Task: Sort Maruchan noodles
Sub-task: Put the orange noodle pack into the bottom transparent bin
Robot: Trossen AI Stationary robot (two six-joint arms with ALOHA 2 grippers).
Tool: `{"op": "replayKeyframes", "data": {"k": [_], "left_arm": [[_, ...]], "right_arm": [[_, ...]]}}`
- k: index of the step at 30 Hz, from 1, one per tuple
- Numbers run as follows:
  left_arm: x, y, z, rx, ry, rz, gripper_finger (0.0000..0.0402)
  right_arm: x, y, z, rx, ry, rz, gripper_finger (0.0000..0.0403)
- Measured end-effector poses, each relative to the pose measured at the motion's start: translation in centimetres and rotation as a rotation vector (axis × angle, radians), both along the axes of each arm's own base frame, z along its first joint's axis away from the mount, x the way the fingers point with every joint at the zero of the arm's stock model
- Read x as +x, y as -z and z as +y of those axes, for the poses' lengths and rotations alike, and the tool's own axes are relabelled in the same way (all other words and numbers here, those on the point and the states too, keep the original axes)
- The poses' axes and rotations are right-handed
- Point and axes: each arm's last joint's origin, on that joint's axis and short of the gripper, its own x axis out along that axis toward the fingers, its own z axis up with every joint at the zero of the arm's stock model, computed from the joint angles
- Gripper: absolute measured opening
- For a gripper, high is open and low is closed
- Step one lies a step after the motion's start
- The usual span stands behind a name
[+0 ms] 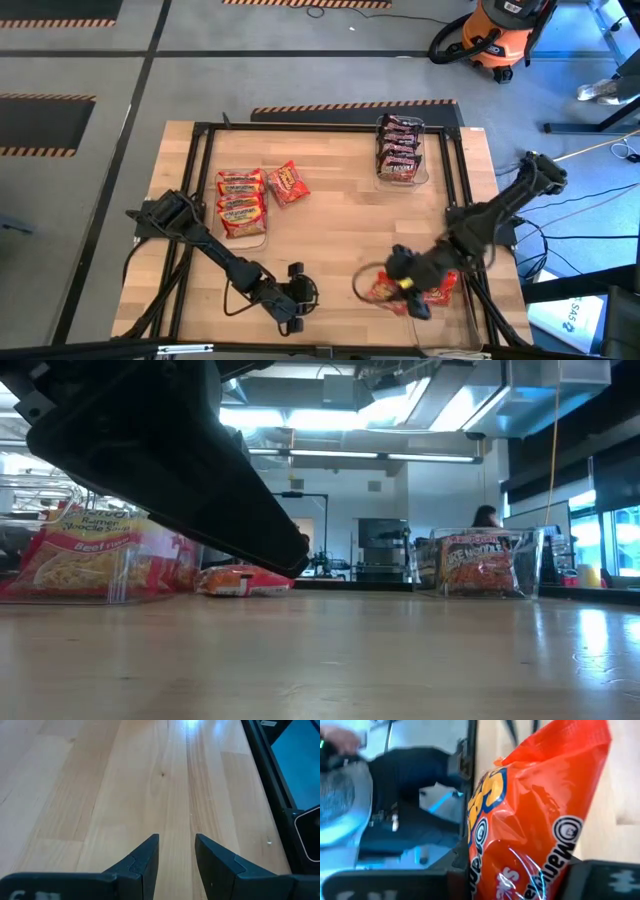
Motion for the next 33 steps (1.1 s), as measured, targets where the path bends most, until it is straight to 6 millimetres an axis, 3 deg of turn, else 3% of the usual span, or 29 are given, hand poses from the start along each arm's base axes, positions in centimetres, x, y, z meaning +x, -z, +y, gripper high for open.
{"op": "replayKeyframes", "data": {"k": [7,14,20,24,33], "left_arm": [[0.0,0.0,0.0,-0.001,0.001,0.000,0.0121],[0.0,0.0,0.0,-0.002,0.000,0.000,0.0121],[0.0,0.0,0.0,-0.002,0.000,0.000,0.0121],[0.1,0.0,0.1,-0.001,-0.001,0.000,0.0121],[0.1,0.0,0.1,-0.001,-0.001,0.000,0.0121]], "right_arm": [[-3.7,-2.5,3.2,-0.045,-0.043,0.034,0.0101],[-7.7,-1.8,4.9,-0.048,0.017,0.229,0.0102],[-10.5,-1.1,5.2,-0.127,0.106,0.326,0.0102],[-11.0,-0.2,5.5,-0.203,0.113,0.348,0.0102],[-10.0,3.2,7.4,-0.398,0.031,0.391,0.0102]]}}
